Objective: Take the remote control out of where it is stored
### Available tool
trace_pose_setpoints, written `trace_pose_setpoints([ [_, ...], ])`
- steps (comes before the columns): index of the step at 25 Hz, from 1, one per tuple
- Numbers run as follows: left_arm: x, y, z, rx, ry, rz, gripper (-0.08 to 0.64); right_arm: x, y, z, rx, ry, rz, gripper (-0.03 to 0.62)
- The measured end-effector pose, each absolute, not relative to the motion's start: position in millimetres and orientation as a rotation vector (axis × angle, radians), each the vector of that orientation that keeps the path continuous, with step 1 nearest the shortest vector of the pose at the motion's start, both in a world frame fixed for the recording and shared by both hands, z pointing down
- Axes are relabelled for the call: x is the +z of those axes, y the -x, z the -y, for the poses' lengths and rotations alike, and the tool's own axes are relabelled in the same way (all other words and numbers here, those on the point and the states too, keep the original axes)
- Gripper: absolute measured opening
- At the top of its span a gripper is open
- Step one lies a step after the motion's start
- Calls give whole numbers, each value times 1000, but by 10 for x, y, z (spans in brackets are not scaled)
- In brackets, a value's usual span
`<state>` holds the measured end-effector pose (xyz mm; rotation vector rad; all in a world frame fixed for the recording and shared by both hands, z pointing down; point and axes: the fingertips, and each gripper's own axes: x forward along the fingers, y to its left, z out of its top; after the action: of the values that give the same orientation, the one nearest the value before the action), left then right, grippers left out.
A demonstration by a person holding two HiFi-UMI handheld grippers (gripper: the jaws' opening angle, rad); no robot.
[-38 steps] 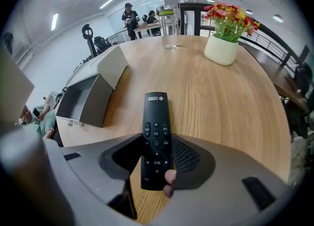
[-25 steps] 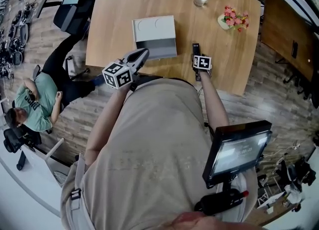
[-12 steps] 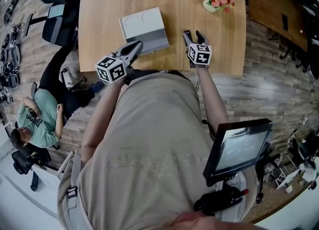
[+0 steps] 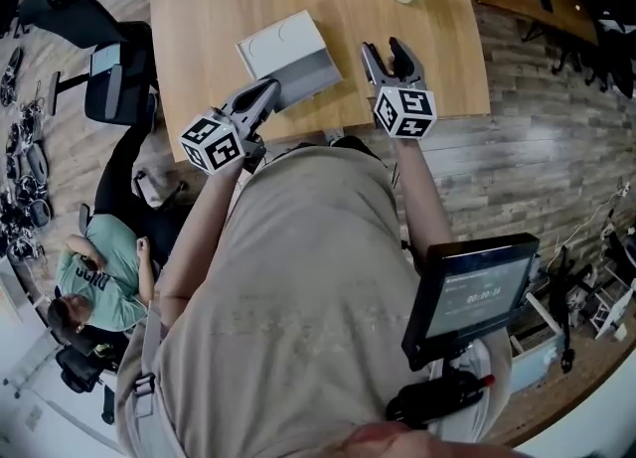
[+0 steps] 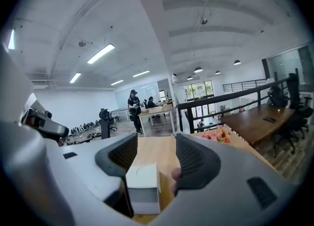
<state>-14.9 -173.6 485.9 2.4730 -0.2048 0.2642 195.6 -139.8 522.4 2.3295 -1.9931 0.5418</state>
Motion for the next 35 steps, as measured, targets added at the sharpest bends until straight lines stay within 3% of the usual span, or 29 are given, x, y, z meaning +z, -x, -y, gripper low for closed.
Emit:
trace_pose_setpoints([
  [8, 4396, 859, 1718, 75, -2444, 206, 6, 4563, -1187, 1076, 327, -2374, 2032, 255],
  [19, 4270, 1854, 1654, -109, -2354, 244, 6, 4516, -244, 534, 259, -2271, 2032, 236],
  [35, 4549, 1829, 708, 19, -2425, 205, 6, 4547, -72, -523, 298, -2321, 2024, 236],
])
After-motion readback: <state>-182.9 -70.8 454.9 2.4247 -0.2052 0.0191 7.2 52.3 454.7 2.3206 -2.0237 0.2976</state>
